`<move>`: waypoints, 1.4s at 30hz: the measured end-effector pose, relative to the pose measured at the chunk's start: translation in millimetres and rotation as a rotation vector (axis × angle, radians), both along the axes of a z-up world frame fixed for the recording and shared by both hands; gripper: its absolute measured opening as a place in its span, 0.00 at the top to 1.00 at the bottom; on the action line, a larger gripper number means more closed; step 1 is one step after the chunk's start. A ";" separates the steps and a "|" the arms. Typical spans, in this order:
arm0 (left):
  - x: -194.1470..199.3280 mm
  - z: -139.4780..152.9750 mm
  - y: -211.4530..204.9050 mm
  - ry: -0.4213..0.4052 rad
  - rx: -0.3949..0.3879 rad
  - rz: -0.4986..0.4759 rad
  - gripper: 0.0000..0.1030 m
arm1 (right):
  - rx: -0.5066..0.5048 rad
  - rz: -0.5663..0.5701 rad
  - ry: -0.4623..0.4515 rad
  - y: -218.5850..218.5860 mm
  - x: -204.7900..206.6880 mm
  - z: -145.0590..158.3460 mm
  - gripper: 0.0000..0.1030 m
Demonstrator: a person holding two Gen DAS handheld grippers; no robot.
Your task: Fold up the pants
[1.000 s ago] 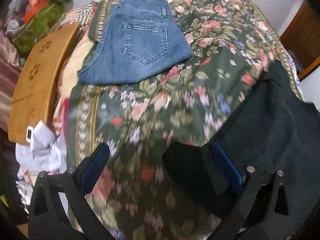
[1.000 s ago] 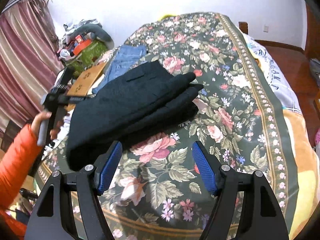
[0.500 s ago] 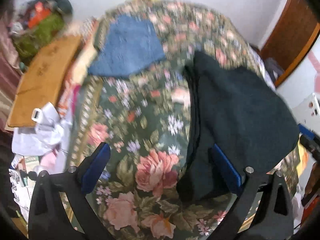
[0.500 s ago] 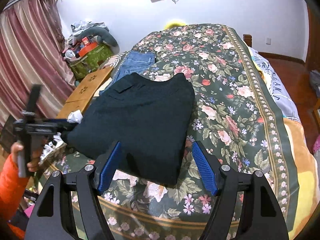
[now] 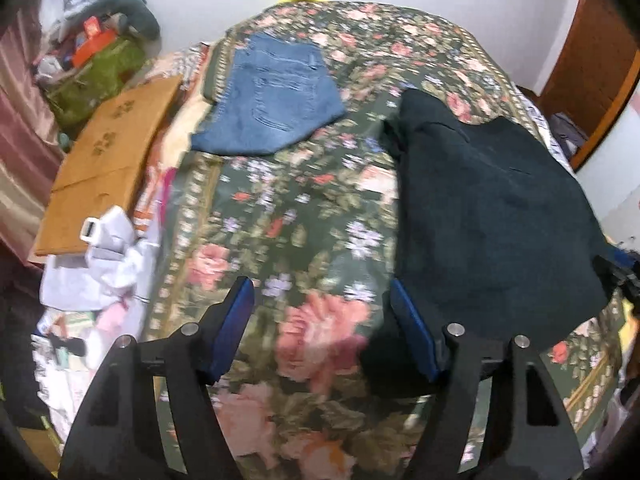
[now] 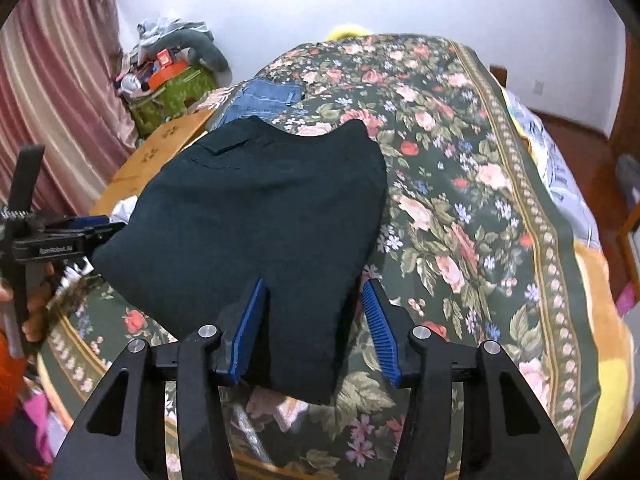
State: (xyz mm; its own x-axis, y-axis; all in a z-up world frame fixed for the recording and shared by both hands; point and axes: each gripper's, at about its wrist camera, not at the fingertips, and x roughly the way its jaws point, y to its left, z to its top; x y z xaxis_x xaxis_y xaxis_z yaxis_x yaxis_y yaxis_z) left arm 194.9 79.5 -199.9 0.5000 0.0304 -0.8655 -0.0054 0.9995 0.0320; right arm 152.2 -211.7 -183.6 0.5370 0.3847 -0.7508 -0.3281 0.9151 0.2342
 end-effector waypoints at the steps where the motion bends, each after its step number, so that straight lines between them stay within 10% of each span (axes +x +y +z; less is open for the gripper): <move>1: 0.4 2.5 2.9 0.001 0.019 0.002 0.31 | -0.004 -0.001 0.000 -1.6 -1.0 3.6 0.55; 9: 12.7 47.9 2.4 -0.114 0.012 -0.056 0.31 | -0.105 0.007 -0.097 -11.7 5.7 48.3 0.54; 13: 40.3 64.8 -19.0 -0.145 -0.023 -0.100 0.28 | -0.089 -0.018 -0.148 -6.4 25.8 56.9 0.34; 25: 132.0 30.3 -92.0 -0.082 -0.003 -0.278 0.21 | -0.088 0.058 -0.017 24.0 123.4 5.0 0.34; 27: 141.5 10.3 -102.8 -0.055 0.084 -0.289 0.23 | -0.115 0.067 0.012 25.7 136.5 -9.2 0.44; 29: 145.3 -4.8 -106.1 -0.033 0.151 -0.286 0.24 | -0.143 0.077 0.012 26.5 141.2 -17.1 0.75; 42: 140.4 -5.9 -94.2 -0.052 0.109 -0.244 0.21 | -0.186 0.067 -0.016 25.1 137.9 -20.2 0.76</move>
